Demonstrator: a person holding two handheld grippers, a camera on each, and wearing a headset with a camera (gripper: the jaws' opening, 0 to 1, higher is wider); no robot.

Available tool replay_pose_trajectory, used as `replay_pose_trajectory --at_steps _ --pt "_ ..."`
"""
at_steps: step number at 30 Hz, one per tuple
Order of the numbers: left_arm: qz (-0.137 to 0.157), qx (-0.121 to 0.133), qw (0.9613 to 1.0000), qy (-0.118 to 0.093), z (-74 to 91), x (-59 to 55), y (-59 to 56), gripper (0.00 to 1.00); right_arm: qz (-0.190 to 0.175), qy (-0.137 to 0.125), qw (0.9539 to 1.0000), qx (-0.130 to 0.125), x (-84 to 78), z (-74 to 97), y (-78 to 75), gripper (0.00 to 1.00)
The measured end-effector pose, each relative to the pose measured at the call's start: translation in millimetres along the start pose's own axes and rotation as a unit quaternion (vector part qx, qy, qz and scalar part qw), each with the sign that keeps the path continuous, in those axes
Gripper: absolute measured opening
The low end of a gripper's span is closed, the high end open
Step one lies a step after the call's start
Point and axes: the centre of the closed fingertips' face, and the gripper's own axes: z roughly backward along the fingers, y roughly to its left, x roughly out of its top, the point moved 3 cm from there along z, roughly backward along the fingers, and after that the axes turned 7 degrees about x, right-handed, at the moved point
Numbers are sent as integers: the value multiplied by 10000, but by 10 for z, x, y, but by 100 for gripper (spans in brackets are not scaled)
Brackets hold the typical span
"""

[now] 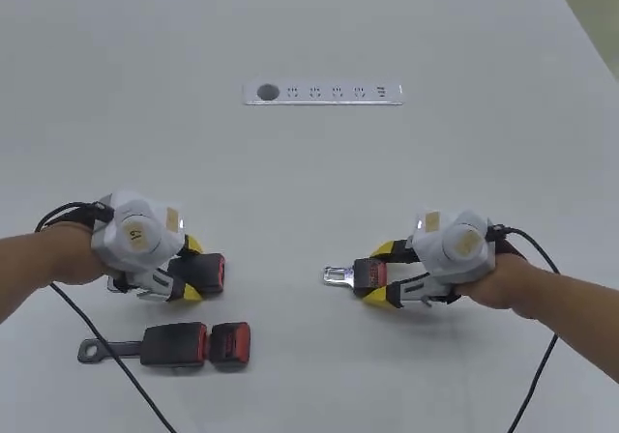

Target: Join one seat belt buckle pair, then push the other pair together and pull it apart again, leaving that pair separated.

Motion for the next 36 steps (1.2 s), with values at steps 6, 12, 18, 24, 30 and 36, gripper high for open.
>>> replay_pose_trajectory --at_steps 6,12,18,24,30,36 --pt "524 1 9985 129 2 59 -7 45 -498 -121 9985 -191 26 42 35 71" --pt "1443 340 9872 -597 167 253 93 69 -848 -669 9904 -867 97 212 39 80" --pt "2284 826 9651 -985 371 306 74 79 -1359 -1167 9708 -1598 124 393 42 84" --pt "2782 1323 9415 -1366 588 379 -74 90 -1569 -1580 9529 -2060 261 554 161 93" --pt "2999 1658 9257 -1600 756 369 -230 99 -1435 -1684 9477 -2301 342 646 390 94" --pt "3047 1846 9167 -1807 909 354 -372 100 -1245 -1736 9441 -2512 399 747 648 97"
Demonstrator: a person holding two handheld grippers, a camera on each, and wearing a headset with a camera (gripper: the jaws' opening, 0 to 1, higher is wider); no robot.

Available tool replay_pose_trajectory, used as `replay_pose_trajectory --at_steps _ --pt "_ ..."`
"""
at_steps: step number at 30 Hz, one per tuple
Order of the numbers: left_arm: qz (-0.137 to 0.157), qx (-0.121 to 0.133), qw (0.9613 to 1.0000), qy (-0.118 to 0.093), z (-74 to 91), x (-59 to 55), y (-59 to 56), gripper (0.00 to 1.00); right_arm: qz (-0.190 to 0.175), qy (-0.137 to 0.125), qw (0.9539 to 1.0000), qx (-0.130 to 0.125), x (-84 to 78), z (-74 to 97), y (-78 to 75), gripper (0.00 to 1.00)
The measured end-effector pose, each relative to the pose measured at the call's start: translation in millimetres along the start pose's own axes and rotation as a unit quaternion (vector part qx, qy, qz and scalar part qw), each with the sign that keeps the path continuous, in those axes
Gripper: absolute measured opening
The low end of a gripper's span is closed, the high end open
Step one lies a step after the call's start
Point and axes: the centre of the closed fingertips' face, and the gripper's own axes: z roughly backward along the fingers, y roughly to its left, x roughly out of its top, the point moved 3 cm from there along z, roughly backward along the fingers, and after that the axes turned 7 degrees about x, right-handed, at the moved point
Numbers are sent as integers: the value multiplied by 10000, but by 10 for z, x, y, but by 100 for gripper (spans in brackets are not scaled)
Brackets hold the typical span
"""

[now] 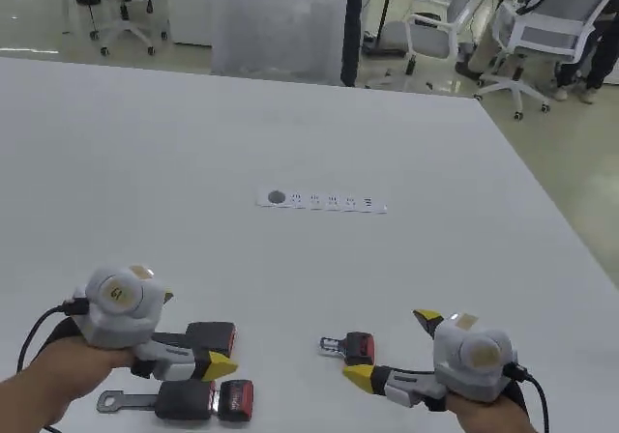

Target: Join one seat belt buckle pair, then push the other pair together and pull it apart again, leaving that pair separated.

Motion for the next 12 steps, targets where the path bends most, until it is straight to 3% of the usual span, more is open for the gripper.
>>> replay_pose_trajectory --at_steps 2,7,12 --pt "15 95 9999 -76 87 3 -17 100 81 -35 10000 -24 14 58 46 99" --pt "21 141 9986 -502 278 -1 -82 100 180 -110 9997 -102 31 211 131 100" --pt "132 178 9980 -584 437 -109 -114 100 318 -185 9992 -145 23 320 232 100"
